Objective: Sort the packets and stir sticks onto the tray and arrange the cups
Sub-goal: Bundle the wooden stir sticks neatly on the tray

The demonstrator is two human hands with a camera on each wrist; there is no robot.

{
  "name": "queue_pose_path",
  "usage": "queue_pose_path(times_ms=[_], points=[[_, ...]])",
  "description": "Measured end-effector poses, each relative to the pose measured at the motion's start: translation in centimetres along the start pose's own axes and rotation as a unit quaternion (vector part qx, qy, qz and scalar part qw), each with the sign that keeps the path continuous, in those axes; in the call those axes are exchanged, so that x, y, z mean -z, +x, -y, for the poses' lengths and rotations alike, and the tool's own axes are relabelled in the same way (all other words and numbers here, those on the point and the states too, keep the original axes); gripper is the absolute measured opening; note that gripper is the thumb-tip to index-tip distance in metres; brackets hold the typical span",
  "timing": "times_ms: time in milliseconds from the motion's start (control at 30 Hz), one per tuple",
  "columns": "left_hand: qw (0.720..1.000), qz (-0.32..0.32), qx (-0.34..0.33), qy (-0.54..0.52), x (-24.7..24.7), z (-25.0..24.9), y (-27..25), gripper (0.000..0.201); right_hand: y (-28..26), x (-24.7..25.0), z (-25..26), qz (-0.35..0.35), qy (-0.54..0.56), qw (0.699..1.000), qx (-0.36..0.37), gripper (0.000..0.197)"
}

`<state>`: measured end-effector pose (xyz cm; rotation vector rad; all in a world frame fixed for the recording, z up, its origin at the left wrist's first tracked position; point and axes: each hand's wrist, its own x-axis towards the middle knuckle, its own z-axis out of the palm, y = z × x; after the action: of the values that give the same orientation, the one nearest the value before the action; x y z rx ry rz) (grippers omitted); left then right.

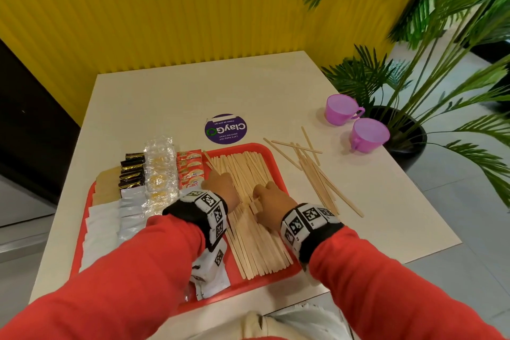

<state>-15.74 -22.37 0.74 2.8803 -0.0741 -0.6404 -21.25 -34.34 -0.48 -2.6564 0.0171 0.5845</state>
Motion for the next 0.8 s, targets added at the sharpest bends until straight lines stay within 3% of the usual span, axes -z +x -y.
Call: queue_pose_path(times_ms=[100, 233, 433, 667, 800], points=[[1.0, 0.004, 0.028, -0.006, 0.1, 0.0, 0.4, 0.045, -1.0, -0.5, -0.7, 0.04, -0.024, 0.999, -0.01, 0.05], [0.997, 0.037, -0.001, 0.07, -0.2, -0.3, 0.7, 0.034, -1.4, -0.5, -0.9, 0.075, -0.037, 0.996, -0.01, 0.054], [0.995, 0.041, 0.017, 0.09, -0.3, -0.6, 0.6, 0.032, -0.9, 0.4, -0.3, 0.018, -0.032, 0.999, -0.002, 0.043], [0.996, 0.076, 0.003, 0.037, 0.6, -0.1, 0.7, 0.026, -0.2, 0.7, 0.7, 0.013, -0.05, 0.999, 0.006, 0.045], [0.994, 0.077, -0.005, 0.078, 1.1, -0.1, 0.6, 0.029, 0.3, 0.8, 1.6, 0.023, -0.076, 0.996, 0.051, 0.044]])
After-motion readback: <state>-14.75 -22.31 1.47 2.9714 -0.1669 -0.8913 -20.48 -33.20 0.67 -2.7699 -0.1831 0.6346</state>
